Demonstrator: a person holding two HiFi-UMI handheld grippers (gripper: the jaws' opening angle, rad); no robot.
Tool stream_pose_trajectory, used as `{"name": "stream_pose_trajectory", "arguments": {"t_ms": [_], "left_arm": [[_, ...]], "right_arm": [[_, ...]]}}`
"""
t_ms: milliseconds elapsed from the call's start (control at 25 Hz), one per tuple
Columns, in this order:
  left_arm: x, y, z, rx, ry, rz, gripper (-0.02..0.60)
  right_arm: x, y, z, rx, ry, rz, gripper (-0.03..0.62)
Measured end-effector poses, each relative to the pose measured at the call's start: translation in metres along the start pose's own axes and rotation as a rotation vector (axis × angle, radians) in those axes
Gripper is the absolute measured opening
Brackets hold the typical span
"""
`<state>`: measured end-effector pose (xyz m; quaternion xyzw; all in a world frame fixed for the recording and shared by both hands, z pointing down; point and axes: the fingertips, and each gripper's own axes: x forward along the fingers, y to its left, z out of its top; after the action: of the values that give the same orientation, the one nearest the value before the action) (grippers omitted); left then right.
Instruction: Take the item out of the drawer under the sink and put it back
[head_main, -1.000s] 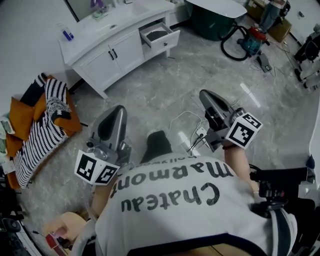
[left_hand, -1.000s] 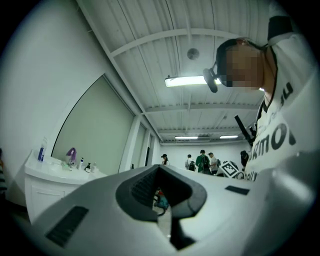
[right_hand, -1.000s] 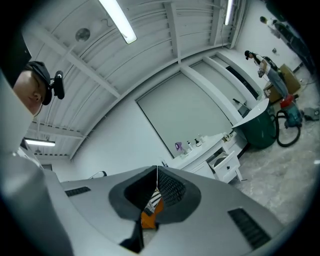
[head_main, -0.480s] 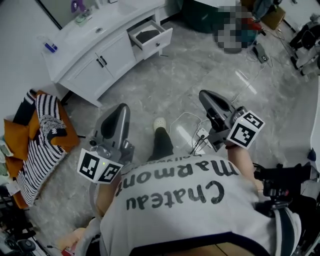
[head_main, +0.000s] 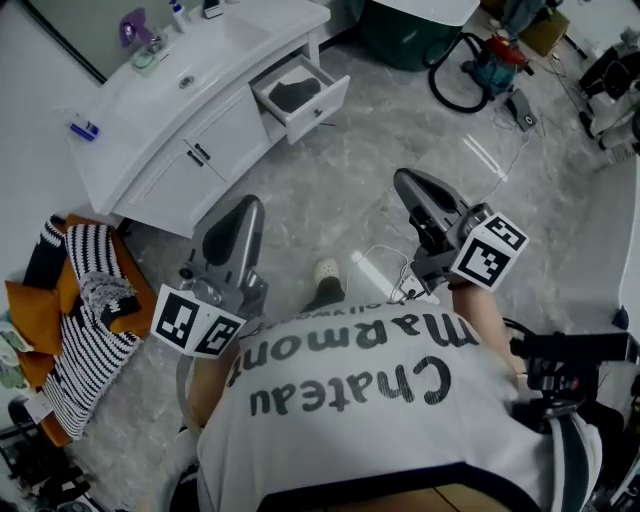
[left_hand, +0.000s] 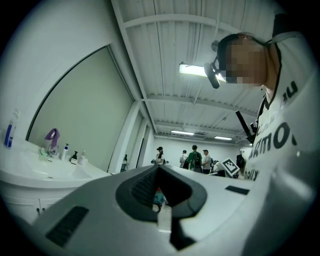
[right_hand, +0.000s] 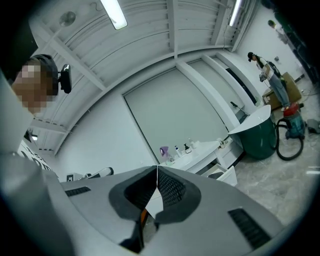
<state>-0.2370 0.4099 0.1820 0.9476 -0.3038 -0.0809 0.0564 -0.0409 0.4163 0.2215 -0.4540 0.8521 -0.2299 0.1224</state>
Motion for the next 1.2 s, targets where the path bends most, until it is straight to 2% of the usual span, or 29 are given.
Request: {"name": "stream_pose_trajectory", "arguments": {"t_ms": [400,600,720,920,1080,1200], "left_arm": [[0.059,0.094,0.008,-0.021,0.026,-0.070,0.009],[0.079,0.110,0.007,0.009,0.037,-0.140,0.009],[0.083,0.113,0.005,-0.005,0.038,-0.167,0.009],[0.089,0.123,0.001,-0.038,0.050,-0.151,0.009],[0.102,0.137,-0.007,-0.091,0.092,-0.112,0.009],[0.108,0.137,-0.015,-0.076,0.117,-0.116,0.009]], "right_arm": [[0.093,-0.037,0.027,-0.020,-0.010,-0.034,0.012],[0.112,-0.050,0.037,-0.040,-0.013,-0.062,0.012],[0.117,-0.056,0.034,-0.027,-0.014,-0.072,0.012],[0.128,-0.060,0.034,0.007,-0.017,-0.068,0.012],[0.140,-0.060,0.041,-0.020,0.011,-0.060,0.012],[0.145,-0.064,0.039,-0.044,0.030,-0.058,0.012]]}}
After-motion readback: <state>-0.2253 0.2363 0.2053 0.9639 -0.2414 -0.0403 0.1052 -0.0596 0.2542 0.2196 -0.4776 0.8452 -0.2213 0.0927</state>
